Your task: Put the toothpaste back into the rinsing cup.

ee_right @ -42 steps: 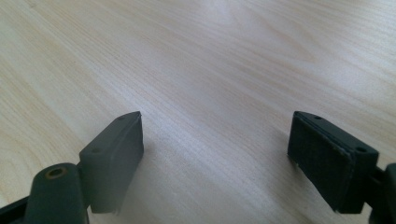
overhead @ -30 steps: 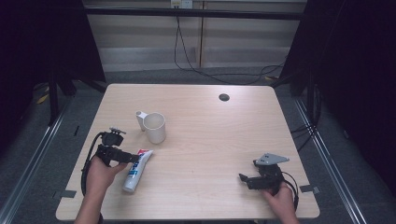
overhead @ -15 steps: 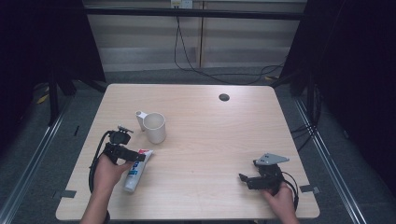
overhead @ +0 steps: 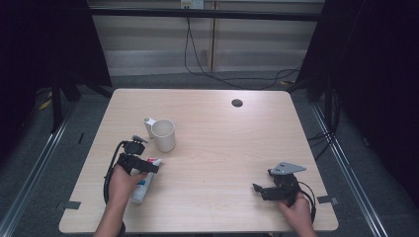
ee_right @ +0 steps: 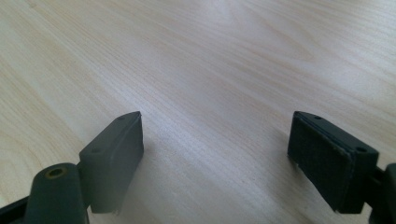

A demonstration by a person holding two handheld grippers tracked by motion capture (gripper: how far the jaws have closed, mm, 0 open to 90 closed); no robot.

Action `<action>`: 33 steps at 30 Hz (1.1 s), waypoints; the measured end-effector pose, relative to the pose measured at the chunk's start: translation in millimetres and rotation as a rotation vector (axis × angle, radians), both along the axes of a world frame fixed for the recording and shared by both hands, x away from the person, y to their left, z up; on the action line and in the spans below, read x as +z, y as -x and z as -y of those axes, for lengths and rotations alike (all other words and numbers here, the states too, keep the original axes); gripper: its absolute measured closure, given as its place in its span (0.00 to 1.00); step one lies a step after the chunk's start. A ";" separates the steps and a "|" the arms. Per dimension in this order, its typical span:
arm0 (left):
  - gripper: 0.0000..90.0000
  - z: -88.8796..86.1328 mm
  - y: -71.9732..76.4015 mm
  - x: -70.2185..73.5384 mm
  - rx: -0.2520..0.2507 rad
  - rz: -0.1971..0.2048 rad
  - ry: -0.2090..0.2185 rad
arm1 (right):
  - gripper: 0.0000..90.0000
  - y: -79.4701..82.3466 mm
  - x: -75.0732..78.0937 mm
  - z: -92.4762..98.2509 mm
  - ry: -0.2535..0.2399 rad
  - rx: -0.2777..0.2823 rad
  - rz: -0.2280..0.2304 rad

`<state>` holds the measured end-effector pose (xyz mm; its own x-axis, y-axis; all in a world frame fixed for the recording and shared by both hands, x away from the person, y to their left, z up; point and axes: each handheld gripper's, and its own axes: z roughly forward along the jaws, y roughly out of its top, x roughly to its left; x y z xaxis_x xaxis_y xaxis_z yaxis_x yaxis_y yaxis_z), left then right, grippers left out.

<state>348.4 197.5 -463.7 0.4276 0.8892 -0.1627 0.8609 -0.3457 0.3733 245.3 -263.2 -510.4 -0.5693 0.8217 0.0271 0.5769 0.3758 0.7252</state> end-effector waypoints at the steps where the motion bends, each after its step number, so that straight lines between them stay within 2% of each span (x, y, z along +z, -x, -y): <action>1: 0.27 0.9 0.1 -1.4 0.001 0.000 -0.006 | 0.20 0.0 0.0 0.0 0.000 0.000 0.000; 4: 0.27 2.4 -1.2 -6.2 0.000 -0.002 -0.024 | 0.20 0.0 0.0 0.0 0.000 0.000 0.000; 7: 0.28 3.5 -1.4 -7.9 0.012 -0.009 -0.019 | 0.20 0.0 0.0 0.0 0.000 -0.001 0.000; 9: 0.28 4.6 -2.1 -9.6 0.014 -0.004 -0.030 | 0.20 0.0 0.0 0.0 0.000 0.000 0.000; 17: 0.32 5.3 -4.6 -10.0 0.023 -0.020 -0.043 | 0.20 0.1 0.1 0.0 0.000 -0.001 -0.001; 20: 0.34 7.1 -4.7 -9.7 0.025 -0.021 -0.059 | 0.20 -0.2 0.0 -0.1 0.000 0.001 0.000; 25: 0.40 11.3 -5.3 -9.0 0.010 -0.016 -0.110 | 0.20 -0.2 0.0 -0.1 0.000 0.001 0.000; 28: 0.47 14.1 -6.1 -8.0 0.012 -0.022 -0.121 | 0.19 0.0 0.1 -0.2 0.000 -0.001 -0.002; 31: 0.48 15.9 -7.8 -7.3 0.004 -0.039 -0.132 | 0.19 -0.1 0.0 -0.1 0.000 0.001 -0.001; 33: 0.50 16.4 -8.1 -6.9 0.006 -0.037 -0.146 | 0.19 -0.2 0.0 -0.1 -0.001 0.001 0.000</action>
<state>356.5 181.1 -470.7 0.4182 0.9071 -0.0471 0.8754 -0.3886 0.2874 245.5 -263.1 -510.4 -0.5702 0.8210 0.0278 0.5767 0.3760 0.7253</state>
